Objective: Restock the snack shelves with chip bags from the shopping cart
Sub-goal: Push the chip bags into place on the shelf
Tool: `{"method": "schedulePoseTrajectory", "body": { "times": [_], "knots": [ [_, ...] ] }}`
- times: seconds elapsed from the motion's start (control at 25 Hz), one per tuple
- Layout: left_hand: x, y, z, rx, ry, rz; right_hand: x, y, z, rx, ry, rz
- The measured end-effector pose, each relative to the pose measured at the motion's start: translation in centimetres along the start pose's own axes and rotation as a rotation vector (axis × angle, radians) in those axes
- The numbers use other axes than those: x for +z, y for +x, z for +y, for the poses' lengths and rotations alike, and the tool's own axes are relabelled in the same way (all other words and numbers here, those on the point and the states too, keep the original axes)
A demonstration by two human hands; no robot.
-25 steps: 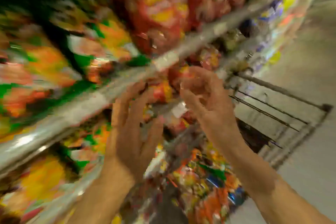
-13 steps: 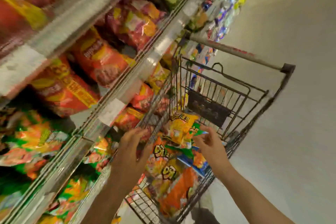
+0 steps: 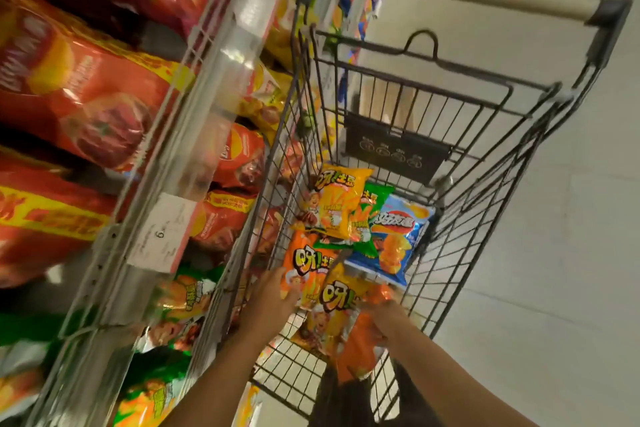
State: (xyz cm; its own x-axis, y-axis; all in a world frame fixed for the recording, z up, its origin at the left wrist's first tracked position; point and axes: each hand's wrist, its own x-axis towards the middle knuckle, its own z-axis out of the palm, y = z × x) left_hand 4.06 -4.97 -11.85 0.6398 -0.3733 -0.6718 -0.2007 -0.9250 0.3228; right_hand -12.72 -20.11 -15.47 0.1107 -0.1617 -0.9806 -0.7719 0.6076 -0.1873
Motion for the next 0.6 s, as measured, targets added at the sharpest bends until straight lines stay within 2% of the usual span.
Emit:
{"method": "schedulePoseTrajectory", "body": {
  "times": [0.08,0.16,0.24,0.36,0.4,0.48,0.56,0.6],
  "knots": [
    [2.5,3.4,-1.9,-0.085,0.018,-0.115,2.2,2.2,1.6,0.096,0.111,0.048],
    [5.0,6.6,-3.3,-0.128,0.008,-0.167,4.6,4.7,3.8,0.132,0.214,0.189],
    [6.8,9.5,-4.1,-0.134,-0.006,-0.116,6.8,5.7,5.5,0.272,0.281,0.348],
    [8.3,13.2,-4.6,-0.124,0.008,-0.067,8.8,7.4,7.1,0.317,0.239,0.509],
    [8.8,14.2,-4.7,-0.134,-0.029,-0.077,9.3,7.4,7.3,0.281,0.235,0.529],
    [9.5,15.5,-5.1,-0.168,-0.051,-0.093,10.2,7.2,7.9,0.089,0.196,0.491],
    [9.9,16.1,-5.6,-0.164,-0.009,-0.119,11.4,5.8,8.5,-0.087,0.14,0.422],
    [10.1,16.2,-5.9,-0.151,0.051,-0.131,11.4,5.4,8.9,-0.126,0.129,0.455]
  ]
}}
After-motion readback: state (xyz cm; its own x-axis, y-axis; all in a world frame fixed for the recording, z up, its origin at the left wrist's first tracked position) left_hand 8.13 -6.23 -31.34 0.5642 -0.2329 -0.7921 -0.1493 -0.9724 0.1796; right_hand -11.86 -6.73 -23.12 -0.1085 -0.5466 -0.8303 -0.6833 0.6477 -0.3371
